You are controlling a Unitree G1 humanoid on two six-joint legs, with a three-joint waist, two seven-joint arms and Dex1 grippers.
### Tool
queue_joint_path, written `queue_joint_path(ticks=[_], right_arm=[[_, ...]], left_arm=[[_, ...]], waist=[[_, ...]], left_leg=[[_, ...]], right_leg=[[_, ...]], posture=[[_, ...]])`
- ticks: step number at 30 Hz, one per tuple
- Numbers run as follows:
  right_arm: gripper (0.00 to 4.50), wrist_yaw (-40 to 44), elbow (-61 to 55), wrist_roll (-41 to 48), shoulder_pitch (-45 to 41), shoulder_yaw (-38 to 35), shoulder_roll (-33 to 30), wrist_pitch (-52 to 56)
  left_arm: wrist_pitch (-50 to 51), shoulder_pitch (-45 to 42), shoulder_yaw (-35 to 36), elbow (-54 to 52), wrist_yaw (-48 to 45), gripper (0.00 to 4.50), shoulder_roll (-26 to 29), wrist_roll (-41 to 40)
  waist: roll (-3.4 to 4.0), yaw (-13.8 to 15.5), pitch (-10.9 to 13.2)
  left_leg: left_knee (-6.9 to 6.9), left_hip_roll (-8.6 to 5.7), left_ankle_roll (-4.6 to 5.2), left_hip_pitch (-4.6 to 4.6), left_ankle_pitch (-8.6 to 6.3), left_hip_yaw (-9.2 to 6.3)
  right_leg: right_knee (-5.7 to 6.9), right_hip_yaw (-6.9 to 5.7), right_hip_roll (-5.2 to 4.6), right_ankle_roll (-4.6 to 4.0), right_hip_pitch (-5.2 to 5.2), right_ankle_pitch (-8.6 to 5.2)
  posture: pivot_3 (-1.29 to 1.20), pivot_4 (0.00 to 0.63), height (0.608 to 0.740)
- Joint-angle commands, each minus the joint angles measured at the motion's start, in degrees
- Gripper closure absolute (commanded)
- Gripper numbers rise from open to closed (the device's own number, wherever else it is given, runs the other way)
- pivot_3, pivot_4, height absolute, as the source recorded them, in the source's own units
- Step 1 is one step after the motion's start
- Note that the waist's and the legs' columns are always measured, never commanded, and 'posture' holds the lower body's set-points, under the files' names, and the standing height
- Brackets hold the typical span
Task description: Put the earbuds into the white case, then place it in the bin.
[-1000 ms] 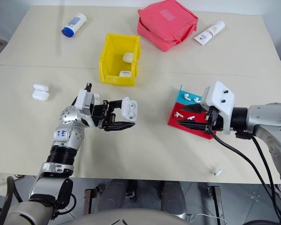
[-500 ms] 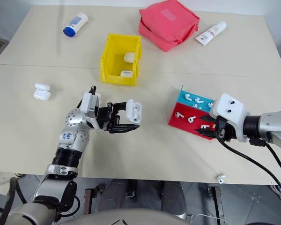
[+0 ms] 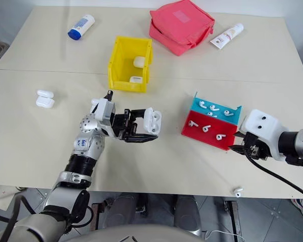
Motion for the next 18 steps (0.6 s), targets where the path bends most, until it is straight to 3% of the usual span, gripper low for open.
queue_joint_path(ticks=[1, 18], right_arm=[[2.38, -0.5, -0.5, -0.8, -1.3, -0.3, -0.6, -0.4], [2.38, 5.2, 7.1, -10.0, -16.5, 19.5, -3.6, -10.5]], left_arm=[[-1.0, -0.7, -0.1, -0.7, -0.3, 1.77, -0.4, 0.1], [-0.6, 4.0, -1.0, -6.3, 1.5, 1.77, -0.5, -0.2]], waist=[[0.00, 0.0, 0.0], [0.00, -0.1, 0.0]], left_leg=[[0.00, 0.00, 0.00, 0.00, 0.00, -0.01], [0.03, -0.01, 0.00, 0.01, 0.00, -0.12]], right_leg=[[0.00, 0.00, 0.00, 0.00, 0.00, 0.00], [-0.05, -0.12, -0.04, 0.00, 0.11, 0.00]], posture=[[0.00, 0.150, 0.740], [0.00, 0.150, 0.740]])
